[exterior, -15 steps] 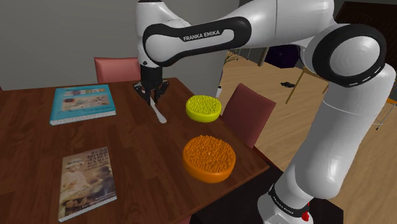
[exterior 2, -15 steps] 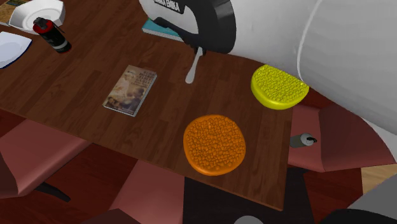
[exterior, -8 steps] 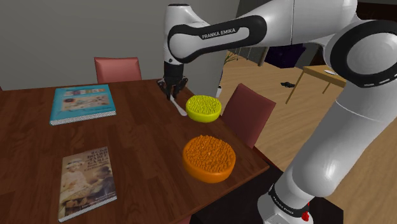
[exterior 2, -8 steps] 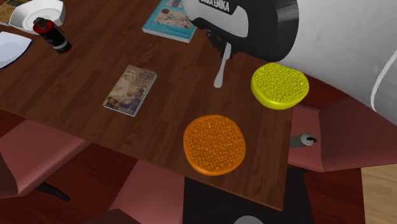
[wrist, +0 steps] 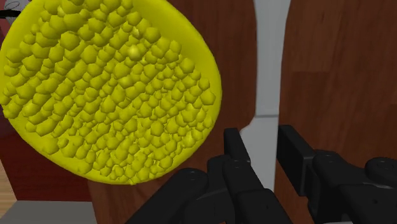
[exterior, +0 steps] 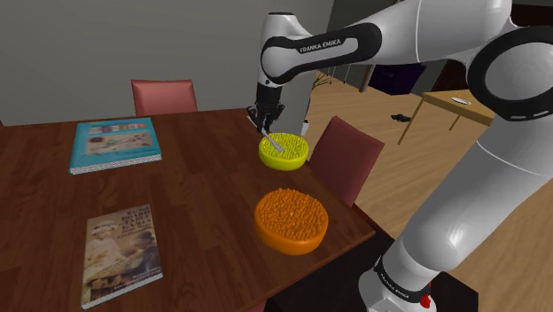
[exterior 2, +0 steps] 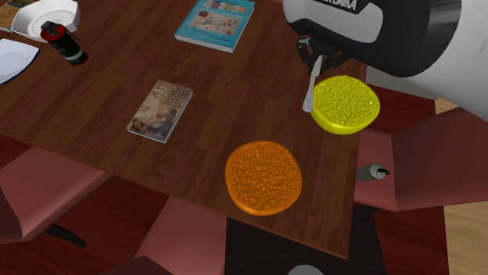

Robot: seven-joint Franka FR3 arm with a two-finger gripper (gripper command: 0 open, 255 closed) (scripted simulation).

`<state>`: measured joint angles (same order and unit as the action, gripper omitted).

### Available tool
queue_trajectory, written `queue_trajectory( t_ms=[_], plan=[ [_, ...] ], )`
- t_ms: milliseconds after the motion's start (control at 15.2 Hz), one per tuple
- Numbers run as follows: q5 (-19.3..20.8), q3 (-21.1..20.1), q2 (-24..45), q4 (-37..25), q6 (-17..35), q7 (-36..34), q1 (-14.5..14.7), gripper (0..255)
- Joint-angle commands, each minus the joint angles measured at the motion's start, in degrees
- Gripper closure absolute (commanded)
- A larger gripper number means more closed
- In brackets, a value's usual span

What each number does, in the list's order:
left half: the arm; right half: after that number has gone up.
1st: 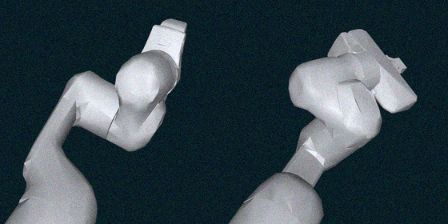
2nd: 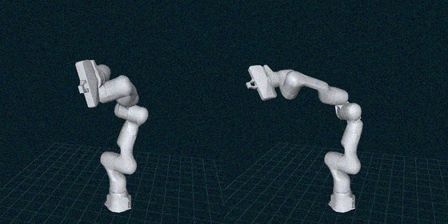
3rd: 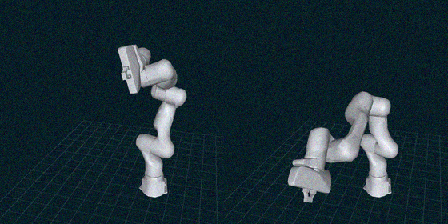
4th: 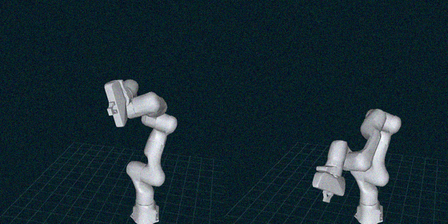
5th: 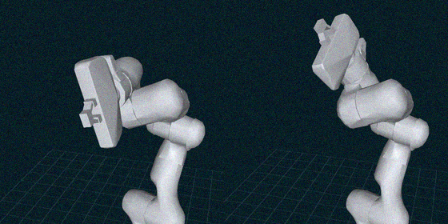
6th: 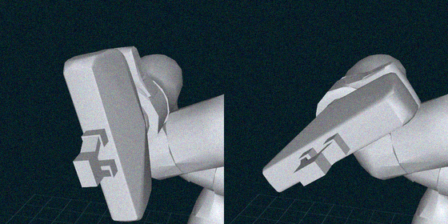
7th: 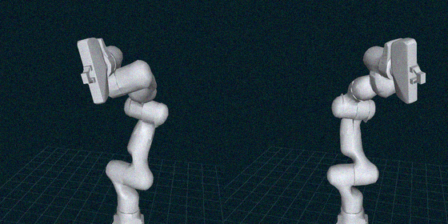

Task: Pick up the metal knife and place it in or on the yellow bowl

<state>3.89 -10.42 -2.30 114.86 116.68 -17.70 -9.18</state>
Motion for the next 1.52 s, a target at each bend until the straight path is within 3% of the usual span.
queue_trajectory(
  t_ms=[0, 528, 1452],
  plan=[
    [-0.4, 1.6, -1.1, 0.9, 0.0, 3.3, -1.5, 255],
    [-1.0, 7.3, -1.7, 1.5, 0.6, 14.2, -6.3, 255],
    [-0.4, 7.3, 2.0, 8.8, 11.5, 13.4, -6.4, 255]
  ],
)
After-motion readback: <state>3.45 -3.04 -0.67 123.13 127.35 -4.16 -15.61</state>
